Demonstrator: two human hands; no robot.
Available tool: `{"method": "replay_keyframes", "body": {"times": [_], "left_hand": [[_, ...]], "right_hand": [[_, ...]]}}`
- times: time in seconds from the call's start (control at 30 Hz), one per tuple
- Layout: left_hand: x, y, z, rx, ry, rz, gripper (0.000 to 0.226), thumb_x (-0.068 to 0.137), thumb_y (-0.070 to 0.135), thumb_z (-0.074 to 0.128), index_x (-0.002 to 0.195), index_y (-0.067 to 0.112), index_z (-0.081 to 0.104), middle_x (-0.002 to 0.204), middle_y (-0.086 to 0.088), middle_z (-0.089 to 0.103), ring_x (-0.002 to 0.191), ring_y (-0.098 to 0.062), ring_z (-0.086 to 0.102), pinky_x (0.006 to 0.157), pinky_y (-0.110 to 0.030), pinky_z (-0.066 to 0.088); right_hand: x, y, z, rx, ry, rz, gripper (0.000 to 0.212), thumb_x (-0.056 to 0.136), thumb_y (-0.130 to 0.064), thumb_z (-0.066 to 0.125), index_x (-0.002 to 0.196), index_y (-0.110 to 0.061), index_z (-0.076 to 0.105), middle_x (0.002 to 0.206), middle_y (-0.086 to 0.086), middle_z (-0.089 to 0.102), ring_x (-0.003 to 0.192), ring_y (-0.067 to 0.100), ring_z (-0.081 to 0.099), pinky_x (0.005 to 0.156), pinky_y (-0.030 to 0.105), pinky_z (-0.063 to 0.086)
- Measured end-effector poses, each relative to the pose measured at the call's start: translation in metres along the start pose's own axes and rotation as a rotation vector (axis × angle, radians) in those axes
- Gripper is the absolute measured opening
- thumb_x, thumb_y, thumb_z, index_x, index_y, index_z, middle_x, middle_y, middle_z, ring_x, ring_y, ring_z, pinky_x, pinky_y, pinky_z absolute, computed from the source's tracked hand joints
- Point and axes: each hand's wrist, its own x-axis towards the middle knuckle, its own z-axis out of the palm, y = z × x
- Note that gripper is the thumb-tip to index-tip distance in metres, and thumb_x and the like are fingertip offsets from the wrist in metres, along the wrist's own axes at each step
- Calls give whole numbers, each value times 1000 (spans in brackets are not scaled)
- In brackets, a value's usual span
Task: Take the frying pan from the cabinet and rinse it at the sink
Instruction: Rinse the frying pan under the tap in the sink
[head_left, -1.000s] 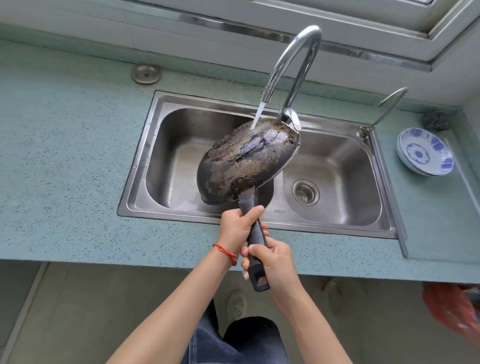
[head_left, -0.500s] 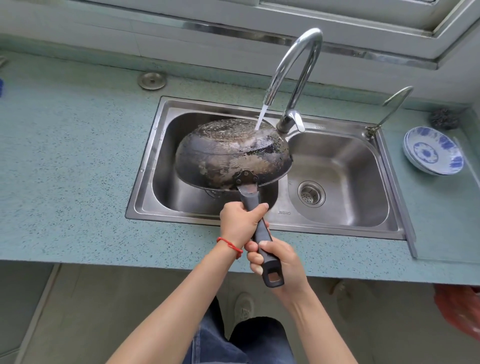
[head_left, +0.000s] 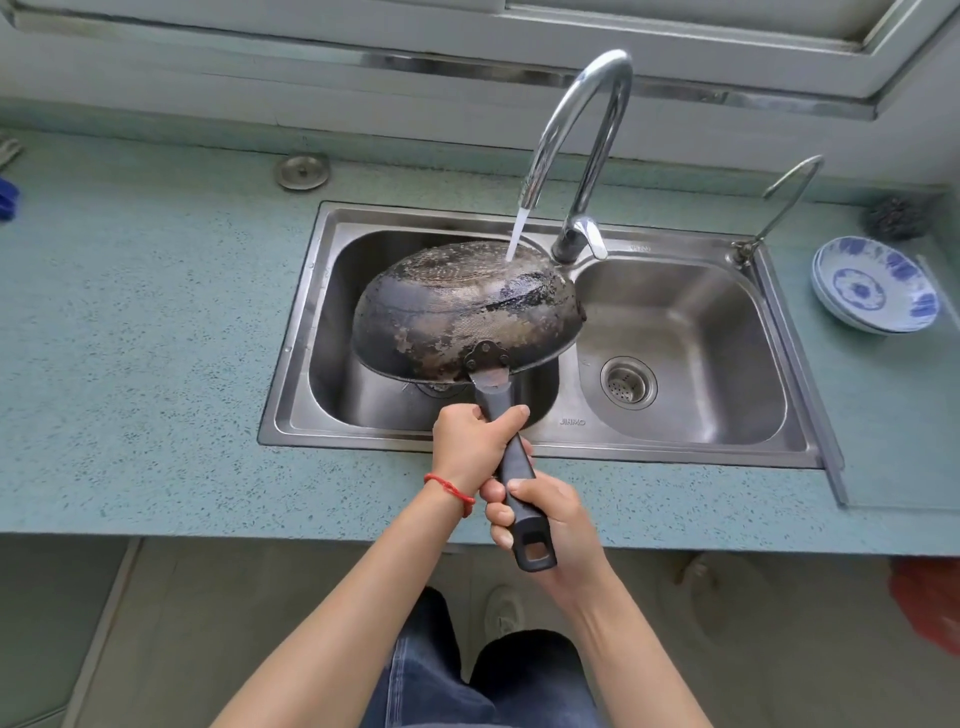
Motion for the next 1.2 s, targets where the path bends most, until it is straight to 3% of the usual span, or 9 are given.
{"method": "replay_keyframes", "body": {"times": [0.07, 0.17, 0.37, 0.6, 0.7, 0.77, 0.97, 1.1, 1.2], "left_hand": [[-3, 3, 1, -107, -26, -33, 27, 77, 14, 67, 65, -8, 57, 38, -2, 60, 38, -14, 59, 46, -27, 53], [-6, 4, 4, -242, -51, -63, 26, 81, 9, 63, 62, -3, 52, 36, -1, 58, 35, -12, 57, 39, -21, 48], [-9, 0, 11, -421, -71, -98, 29, 83, 11, 62, 58, 1, 51, 38, -2, 58, 36, -12, 56, 41, -22, 50], [-18, 6, 19, -646, -190, -155, 18, 89, 9, 52, 73, 1, 54, 47, -4, 65, 45, -13, 64, 48, -21, 53], [-18, 9, 17, -553, -184, -52, 24, 89, 9, 50, 67, 4, 57, 45, -4, 64, 43, -13, 63, 50, -20, 53], [-18, 8, 13, -449, -174, 39, 37, 89, 11, 51, 53, 9, 61, 43, -3, 63, 43, -13, 61, 53, -21, 53], [-21, 9, 10, -349, -113, 98, 43, 89, 10, 50, 48, 2, 56, 38, -3, 60, 39, -13, 58, 46, -20, 49], [-21, 2, 11, -287, -56, 100, 43, 88, 7, 51, 45, 4, 56, 37, -1, 58, 36, -15, 58, 41, -22, 48], [-19, -2, 11, -274, -39, 91, 42, 88, 6, 51, 46, 4, 54, 38, 0, 58, 36, -15, 59, 41, -23, 49]], "right_hand": [[0, -2, 2, -70, 26, -10, 9, 70, -5, 47, 78, -2, 50, 64, 8, 49, 46, 11, 47, 36, 21, 41], [-1, -5, 3, -174, 75, -22, 5, 68, -4, 48, 71, -2, 50, 61, 9, 51, 45, 13, 48, 35, 23, 41], [-3, -8, -3, -389, 136, -20, 7, 66, -7, 51, 61, -6, 56, 59, 13, 52, 45, 20, 46, 38, 27, 41], [-19, -14, -10, -223, -9, -12, 7, 69, -3, 50, 76, -2, 48, 65, 10, 50, 46, 14, 47, 36, 23, 40], [-22, -16, -12, -103, -105, 16, 24, 67, -9, 57, 87, -2, 47, 68, 7, 52, 48, 10, 48, 37, 20, 41], [-21, -17, -11, -115, -136, 33, 23, 67, -10, 56, 86, -1, 48, 68, 6, 53, 49, 9, 48, 38, 20, 42], [-19, -34, -12, -382, -136, 61, 13, 74, -9, 49, 75, 2, 56, 64, 7, 62, 44, 15, 54, 40, 23, 46], [-21, -36, -13, -556, -9, 108, 9, 84, -11, 51, 80, -3, 53, 62, 9, 63, 41, 18, 56, 37, 25, 47], [-19, -28, -6, -827, 209, 73, 29, 93, -22, 45, 66, -11, 48, 53, 5, 56, 29, 14, 46, 33, 19, 37]]}}
